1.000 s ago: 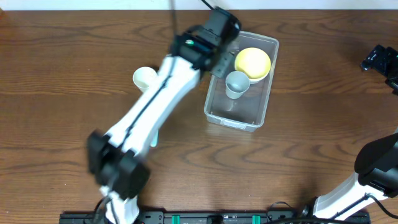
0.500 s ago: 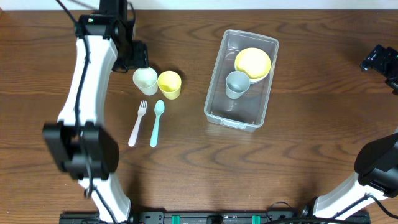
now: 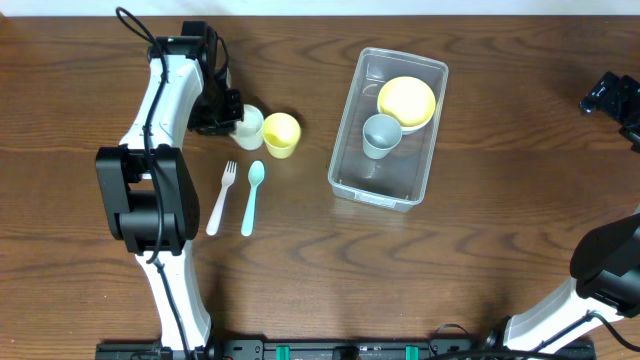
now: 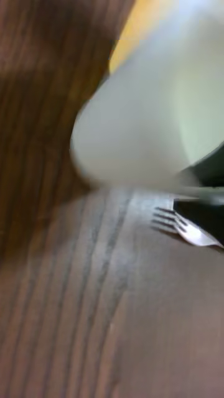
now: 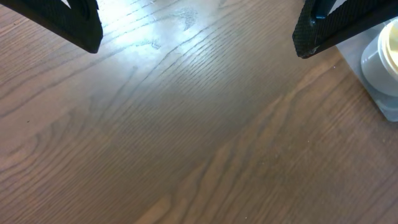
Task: Pack container
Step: 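Grasp the white cup with the left gripper, then place the white cup into the light blue cup in the container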
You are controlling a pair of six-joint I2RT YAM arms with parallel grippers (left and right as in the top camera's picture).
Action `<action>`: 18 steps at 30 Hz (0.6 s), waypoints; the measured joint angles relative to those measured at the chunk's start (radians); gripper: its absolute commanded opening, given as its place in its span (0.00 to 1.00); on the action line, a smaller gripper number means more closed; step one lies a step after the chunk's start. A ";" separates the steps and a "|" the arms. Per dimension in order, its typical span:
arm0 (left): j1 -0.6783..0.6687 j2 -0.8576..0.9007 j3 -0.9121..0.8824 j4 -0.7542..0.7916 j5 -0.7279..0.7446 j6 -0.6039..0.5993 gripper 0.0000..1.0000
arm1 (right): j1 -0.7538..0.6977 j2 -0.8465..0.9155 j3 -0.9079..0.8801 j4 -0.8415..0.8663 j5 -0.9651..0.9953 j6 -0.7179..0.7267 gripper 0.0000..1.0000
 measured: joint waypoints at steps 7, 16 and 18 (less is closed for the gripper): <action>-0.001 -0.069 0.010 -0.056 -0.063 0.000 0.06 | 0.000 0.000 0.000 0.000 0.000 0.000 0.99; -0.178 -0.463 0.051 -0.036 -0.098 0.023 0.06 | 0.000 0.000 0.000 0.000 0.000 0.000 0.99; -0.268 -0.512 0.060 -0.018 -0.098 0.030 0.06 | 0.000 0.000 0.000 0.000 0.000 0.000 0.99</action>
